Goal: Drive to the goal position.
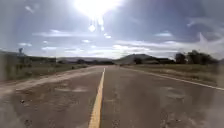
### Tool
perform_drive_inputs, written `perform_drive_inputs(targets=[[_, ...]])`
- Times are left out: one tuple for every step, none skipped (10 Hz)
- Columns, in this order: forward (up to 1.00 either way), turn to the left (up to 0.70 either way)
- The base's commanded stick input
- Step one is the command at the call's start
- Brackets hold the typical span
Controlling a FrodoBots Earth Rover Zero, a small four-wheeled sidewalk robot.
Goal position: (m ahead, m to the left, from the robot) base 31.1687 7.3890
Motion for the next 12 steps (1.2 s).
perform_drive_inputs(targets=[[1.0,0.0],[1.0,0.0],[1.0,0.0],[1.0,0.0],[1.0,0.0],[1.0,0.0],[1.0,0.0],[1.0,0.0],[1.0,0.0],[1.0,0.0],[1.0,0.0],[1.0,0.0]])
